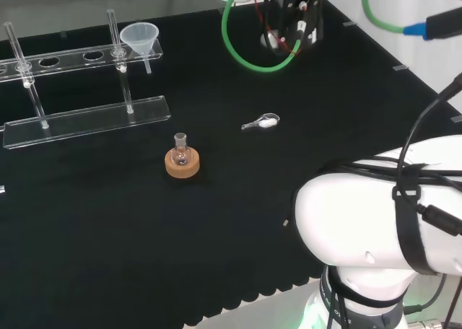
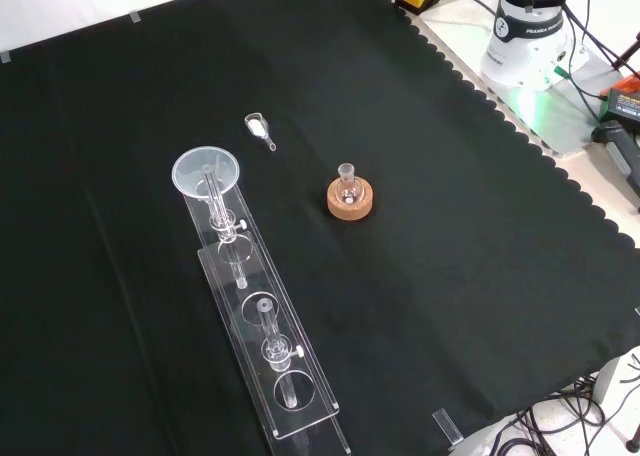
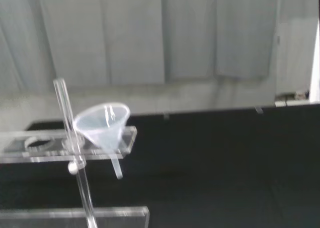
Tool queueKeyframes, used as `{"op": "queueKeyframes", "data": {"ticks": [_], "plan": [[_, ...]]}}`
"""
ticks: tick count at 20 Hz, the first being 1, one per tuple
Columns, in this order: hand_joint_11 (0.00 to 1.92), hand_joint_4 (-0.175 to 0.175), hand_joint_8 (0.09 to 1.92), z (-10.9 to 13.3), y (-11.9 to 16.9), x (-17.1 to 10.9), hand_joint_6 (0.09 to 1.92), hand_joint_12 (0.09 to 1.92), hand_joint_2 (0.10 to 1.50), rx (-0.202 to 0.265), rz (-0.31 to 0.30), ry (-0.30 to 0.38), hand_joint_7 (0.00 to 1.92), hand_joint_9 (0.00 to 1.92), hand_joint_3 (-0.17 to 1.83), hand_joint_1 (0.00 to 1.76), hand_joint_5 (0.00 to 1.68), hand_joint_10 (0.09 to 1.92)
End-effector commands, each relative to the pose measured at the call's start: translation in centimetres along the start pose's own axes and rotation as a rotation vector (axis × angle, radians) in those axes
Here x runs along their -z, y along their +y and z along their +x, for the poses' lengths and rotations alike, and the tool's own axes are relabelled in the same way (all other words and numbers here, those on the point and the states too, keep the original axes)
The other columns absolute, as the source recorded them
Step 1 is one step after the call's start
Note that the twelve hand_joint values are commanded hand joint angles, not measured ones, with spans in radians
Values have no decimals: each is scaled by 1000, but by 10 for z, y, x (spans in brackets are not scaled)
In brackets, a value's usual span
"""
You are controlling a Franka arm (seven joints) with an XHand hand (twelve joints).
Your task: Pick up the funnel from the transparent funnel stand.
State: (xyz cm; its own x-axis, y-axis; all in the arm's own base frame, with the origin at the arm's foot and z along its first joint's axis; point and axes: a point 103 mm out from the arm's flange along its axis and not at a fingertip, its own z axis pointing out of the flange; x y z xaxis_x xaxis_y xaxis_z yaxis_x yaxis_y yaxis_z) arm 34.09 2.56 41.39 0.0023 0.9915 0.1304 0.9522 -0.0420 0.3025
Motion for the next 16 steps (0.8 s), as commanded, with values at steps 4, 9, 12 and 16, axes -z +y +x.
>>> {"op": "queueKeyframes", "data": {"ticks": [4, 9, 12, 16], "plan": [[0, -27, 248, -5, 45, -58, 87, 1301, 824, 12, -15, 76, 0, 0, 338, 130, 202, 697], [0, -24, 150, -2, 70, -84, 87, 1273, 803, 22, 33, 57, 0, 0, 330, 125, 171, 616], [0, -23, 122, 23, 67, -92, 87, 1257, 780, 38, -31, -41, 0, 0, 317, 137, 145, 579], [0, -24, 109, 34, 91, -117, 87, 1251, 740, 29, 108, 5, 0, 0, 294, 166, 122, 568]]}}
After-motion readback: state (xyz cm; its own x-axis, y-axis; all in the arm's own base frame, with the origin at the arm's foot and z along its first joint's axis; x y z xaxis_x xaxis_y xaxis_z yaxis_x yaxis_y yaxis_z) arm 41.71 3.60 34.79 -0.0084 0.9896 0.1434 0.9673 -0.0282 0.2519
